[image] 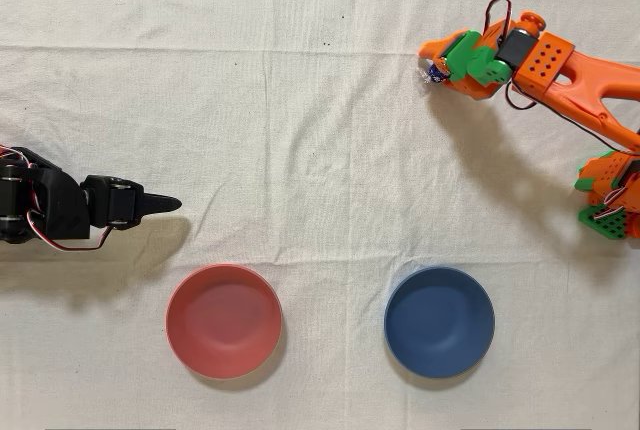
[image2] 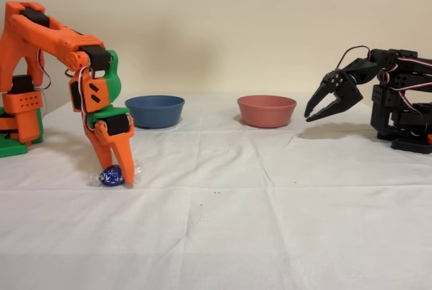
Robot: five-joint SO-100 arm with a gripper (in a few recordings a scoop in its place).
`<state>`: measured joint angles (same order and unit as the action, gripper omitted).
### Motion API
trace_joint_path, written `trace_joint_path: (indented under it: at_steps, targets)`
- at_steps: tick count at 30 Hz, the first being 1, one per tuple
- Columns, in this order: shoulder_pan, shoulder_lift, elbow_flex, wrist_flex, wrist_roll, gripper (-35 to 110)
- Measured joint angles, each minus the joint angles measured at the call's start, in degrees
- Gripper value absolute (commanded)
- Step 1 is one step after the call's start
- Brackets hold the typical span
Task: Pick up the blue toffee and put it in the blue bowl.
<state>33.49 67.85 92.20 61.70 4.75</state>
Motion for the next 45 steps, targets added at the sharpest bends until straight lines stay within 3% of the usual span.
trace_joint_path:
  at_steps: [17, 32, 45]
  targets:
    - [0.97, 0.70, 0.97, -0.09, -2.81, 13]
    - [0.26, 4.57, 4.31, 0.00, -5.71, 12]
    - [-7.73, 22.94, 10.46, 6.59, -12.22, 13]
